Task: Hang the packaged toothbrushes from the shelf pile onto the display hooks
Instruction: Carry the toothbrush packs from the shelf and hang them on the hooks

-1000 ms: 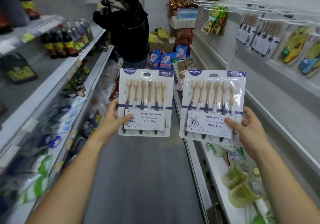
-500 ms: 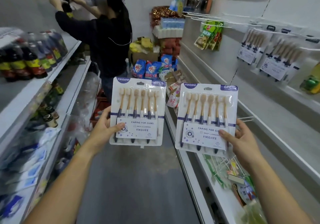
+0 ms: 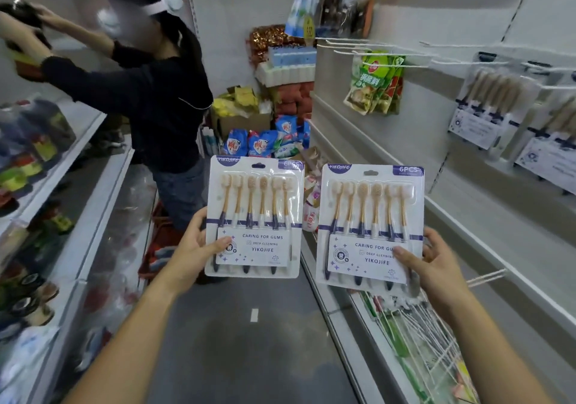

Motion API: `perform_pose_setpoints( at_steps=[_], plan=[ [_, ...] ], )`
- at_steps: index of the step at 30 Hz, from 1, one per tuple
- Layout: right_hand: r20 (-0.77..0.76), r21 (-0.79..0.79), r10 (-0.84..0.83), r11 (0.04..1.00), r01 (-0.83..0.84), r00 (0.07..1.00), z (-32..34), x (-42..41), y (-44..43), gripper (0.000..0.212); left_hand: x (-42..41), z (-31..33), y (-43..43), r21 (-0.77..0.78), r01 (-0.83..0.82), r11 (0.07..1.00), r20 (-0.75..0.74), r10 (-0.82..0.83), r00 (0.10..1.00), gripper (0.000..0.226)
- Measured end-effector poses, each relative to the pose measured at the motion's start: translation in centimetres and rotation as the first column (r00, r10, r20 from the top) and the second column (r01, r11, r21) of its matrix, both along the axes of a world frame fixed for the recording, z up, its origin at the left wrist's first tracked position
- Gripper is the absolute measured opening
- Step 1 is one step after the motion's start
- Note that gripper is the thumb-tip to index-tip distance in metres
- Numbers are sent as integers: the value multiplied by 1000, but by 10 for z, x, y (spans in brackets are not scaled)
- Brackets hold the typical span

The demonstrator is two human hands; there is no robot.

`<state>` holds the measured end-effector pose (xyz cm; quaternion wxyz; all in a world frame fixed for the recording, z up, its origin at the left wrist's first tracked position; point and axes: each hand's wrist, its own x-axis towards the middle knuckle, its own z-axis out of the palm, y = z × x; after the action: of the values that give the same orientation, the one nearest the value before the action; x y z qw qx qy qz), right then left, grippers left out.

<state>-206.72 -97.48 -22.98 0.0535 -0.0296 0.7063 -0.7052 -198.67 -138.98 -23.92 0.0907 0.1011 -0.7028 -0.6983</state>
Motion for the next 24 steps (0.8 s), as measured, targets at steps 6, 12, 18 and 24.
perform_pose_setpoints(
  at_steps=[6, 12, 18, 24],
  plan=[
    [9, 2, -73, 997, 73, 997, 8, -82, -13, 113, -109, 11, -17, 28, 56, 998, 13, -57, 998, 61],
    [-11, -10, -216, 976, 215, 976, 12, -139, -11, 120, -229, 16, -22, 13, 193, 981, 26, -193, 981, 66],
    [-18, -21, -467, 884, 467, 884, 8, -160, -12, 101, -367, 6, -10, 22, 459, 888, -27, -459, 888, 74],
    [-24, -32, -697, 717, 696, 717, 12, -150, -26, 99, -462, 16, 14, 6, 655, 756, -44, -654, 755, 83]
  ],
)
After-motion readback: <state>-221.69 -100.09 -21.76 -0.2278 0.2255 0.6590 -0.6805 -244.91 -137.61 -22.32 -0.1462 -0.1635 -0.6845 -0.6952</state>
